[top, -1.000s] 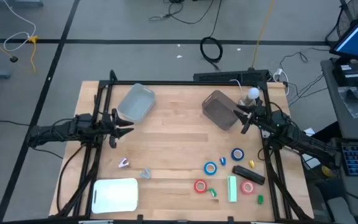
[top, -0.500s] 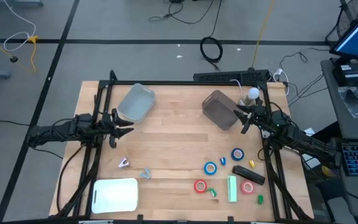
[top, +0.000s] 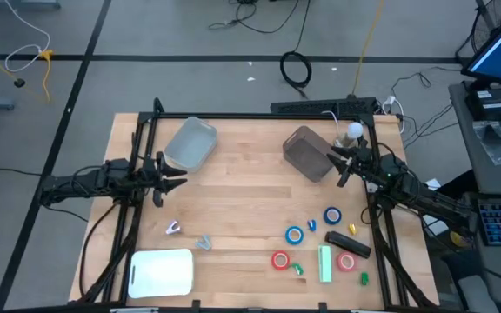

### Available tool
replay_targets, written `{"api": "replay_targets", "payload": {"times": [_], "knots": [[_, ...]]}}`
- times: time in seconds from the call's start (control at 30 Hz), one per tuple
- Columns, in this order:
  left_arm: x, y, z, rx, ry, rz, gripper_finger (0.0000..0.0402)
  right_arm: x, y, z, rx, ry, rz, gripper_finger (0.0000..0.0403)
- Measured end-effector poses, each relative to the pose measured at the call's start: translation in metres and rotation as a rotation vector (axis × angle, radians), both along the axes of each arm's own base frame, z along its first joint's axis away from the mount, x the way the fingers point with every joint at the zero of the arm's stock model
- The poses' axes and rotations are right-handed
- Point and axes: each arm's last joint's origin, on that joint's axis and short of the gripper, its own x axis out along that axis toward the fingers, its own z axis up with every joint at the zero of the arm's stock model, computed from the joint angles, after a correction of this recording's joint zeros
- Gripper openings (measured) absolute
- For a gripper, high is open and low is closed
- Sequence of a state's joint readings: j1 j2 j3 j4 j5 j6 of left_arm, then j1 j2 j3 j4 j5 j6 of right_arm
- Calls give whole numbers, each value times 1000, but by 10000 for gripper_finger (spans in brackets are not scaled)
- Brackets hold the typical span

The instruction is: Pick and place Stapler, Stapler remover, tape

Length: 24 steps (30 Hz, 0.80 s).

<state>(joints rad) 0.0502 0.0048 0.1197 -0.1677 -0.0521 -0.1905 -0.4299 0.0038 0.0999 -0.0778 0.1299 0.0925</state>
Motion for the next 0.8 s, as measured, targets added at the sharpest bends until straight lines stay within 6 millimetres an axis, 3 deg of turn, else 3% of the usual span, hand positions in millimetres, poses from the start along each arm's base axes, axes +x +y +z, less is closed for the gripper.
{"api": "replay_targets", "payload": {"times": [0.5,0.8], "knots": [[0,0,0,0,0,-1,136,0,0,4,-69,-4,2,141],[0,0,0,0,0,-1,136,0,0,17,-128,-145,-3,141]]}}
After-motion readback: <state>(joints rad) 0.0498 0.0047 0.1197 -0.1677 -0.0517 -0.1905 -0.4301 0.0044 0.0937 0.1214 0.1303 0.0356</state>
